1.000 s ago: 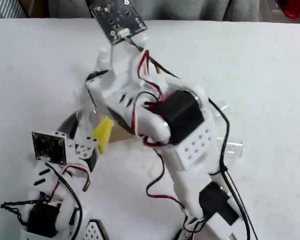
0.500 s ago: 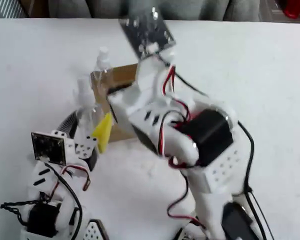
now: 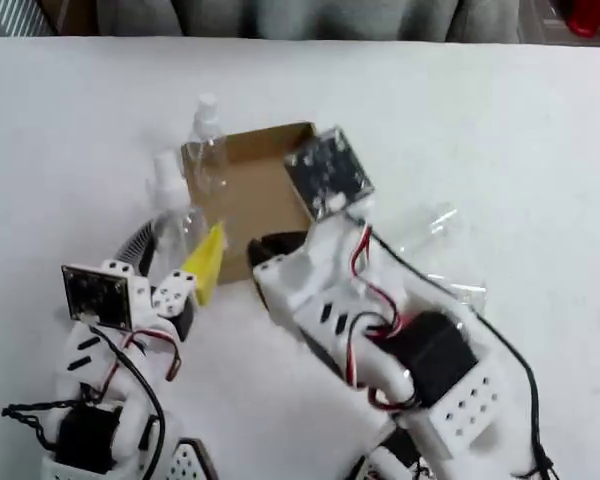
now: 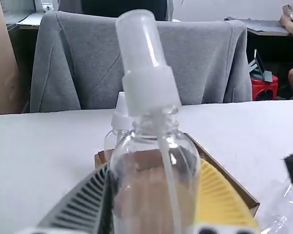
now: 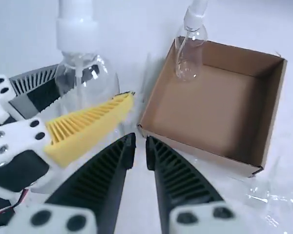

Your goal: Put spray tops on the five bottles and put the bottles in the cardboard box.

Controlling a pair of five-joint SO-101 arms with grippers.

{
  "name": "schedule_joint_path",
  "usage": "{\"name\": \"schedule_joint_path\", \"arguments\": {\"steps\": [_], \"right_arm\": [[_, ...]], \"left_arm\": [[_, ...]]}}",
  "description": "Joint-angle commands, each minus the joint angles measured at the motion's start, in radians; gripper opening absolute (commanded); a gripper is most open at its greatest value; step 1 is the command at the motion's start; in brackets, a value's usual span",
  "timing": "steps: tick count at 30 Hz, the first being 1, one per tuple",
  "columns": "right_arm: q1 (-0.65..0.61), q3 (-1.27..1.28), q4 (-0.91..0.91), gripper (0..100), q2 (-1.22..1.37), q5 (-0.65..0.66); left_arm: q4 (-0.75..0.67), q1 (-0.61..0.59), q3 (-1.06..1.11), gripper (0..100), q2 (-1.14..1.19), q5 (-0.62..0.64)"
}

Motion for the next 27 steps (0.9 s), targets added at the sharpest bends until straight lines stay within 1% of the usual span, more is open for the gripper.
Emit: {"name": "schedule_joint_path", "arguments": {"steps": [1, 3, 7, 12, 16, 23, 25, 27], "right_arm": [[-0.070, 0.127, -0.119, 1.5, -0.091, 0.014], [-0.114, 0.198, -0.162, 1.5, -0.124, 0.014], [-0.183, 0.331, -0.237, 1.5, -0.171, 0.014], [-0.275, 0.559, -0.440, 1.5, -0.239, 0.015], [-0.314, 0.764, -0.674, 1.5, -0.317, 0.015], [-0.348, 1.092, -1.196, 1.5, -0.418, 0.015], [-0.346, 1.128, -1.274, 1.5, -0.421, 0.015], [-0.346, 1.137, -1.285, 1.5, -0.423, 0.015]], "left_arm": [[-0.020, -0.041, -0.038, 2, 0.018, 0.002], [-0.014, -0.065, -0.074, 2, 0.077, 0.002], [-0.026, -0.088, -0.158, 2, 0.275, 0.002], [-0.094, -0.093, -0.209, 2, 0.443, 0.080], [-0.121, -0.093, -0.203, 2, 0.452, 0.091], [-0.115, -0.084, -0.203, 2, 0.450, 0.091], [-0.115, -0.082, -0.203, 2, 0.450, 0.091], [-0.115, -0.082, -0.204, 2, 0.450, 0.091]]}}
